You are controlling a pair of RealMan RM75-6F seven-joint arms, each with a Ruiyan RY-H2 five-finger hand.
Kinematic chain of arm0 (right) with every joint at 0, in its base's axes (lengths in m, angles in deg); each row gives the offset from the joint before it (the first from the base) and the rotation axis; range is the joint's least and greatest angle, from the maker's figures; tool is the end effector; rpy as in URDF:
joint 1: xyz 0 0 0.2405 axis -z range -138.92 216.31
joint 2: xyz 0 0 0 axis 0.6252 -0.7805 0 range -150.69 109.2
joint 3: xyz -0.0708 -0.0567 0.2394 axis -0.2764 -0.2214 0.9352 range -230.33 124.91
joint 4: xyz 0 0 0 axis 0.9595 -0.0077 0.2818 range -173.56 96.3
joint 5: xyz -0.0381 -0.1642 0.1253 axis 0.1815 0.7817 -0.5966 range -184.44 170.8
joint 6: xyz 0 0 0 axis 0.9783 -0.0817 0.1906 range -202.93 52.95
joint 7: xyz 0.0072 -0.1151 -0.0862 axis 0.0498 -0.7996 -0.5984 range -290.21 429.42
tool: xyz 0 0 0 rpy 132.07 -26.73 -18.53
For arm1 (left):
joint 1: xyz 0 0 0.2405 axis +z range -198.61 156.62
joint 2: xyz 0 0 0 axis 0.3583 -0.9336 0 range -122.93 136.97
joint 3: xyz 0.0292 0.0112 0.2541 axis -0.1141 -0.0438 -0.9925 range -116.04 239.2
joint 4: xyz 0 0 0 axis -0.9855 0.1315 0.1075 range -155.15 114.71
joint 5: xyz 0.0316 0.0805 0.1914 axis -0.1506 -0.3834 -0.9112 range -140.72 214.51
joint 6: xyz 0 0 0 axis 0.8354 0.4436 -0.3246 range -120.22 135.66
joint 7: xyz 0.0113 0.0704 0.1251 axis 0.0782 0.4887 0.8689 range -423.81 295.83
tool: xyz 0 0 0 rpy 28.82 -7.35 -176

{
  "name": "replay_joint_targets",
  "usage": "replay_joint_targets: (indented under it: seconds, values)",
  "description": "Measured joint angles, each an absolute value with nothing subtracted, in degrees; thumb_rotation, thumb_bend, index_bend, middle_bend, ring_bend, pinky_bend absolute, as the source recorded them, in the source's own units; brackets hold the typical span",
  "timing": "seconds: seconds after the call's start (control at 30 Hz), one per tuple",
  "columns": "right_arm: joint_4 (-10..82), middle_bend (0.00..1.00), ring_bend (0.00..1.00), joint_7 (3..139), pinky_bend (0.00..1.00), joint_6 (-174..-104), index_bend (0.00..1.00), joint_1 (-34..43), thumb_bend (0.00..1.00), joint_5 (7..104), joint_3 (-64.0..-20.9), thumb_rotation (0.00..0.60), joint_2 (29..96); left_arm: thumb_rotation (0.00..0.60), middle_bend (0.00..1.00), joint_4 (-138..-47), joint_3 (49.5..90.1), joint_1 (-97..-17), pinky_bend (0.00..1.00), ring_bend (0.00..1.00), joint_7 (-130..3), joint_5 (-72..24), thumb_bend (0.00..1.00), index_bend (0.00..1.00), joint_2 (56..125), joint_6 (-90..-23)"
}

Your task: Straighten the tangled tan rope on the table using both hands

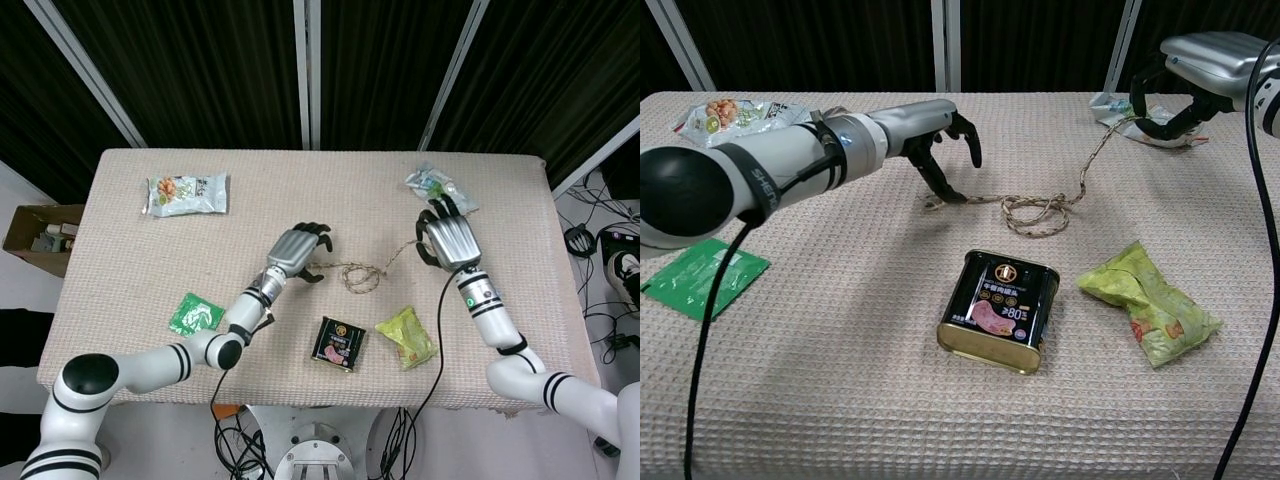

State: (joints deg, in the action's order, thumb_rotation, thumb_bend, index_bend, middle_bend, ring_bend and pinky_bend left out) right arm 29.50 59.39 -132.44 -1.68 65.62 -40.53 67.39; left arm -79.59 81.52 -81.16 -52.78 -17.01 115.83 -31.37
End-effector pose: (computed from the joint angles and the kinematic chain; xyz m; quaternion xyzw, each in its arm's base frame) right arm -0.2000 -0.3886 0.0304 0.7117 -0.3151 0.3802 0.4997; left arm -0.0522 0.4007 -0.1082 -0.7314 -0.4594 -0.3850 0.3251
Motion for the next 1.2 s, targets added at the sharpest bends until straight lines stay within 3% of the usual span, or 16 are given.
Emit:
replay_joint_targets:
  seconds: [0.47, 1.2]
  values:
    - [28.54, 0.36, 0.12, 60.24, 0.12, -132.04, 0.64, -2.15, 0.46, 65.32, -40.15, 0.6, 67.82, 0.6, 0.16, -68.97, 81.75, -84.57, 0.14, 0.1, -50.06, -12.88, 0.31, 0.49, 123.16, -30.68]
    - [28.0, 0.36, 0.12, 60.5, 0.12, -131.96, 0.64, -2.14, 0.46, 64.99, -40.26, 0.6, 68.16, 0.6, 0.21, -64.93, 81.92, -84.43, 0.14, 0.1, -51.12, -14.41, 0.45, 0.57, 125.29, -30.28]
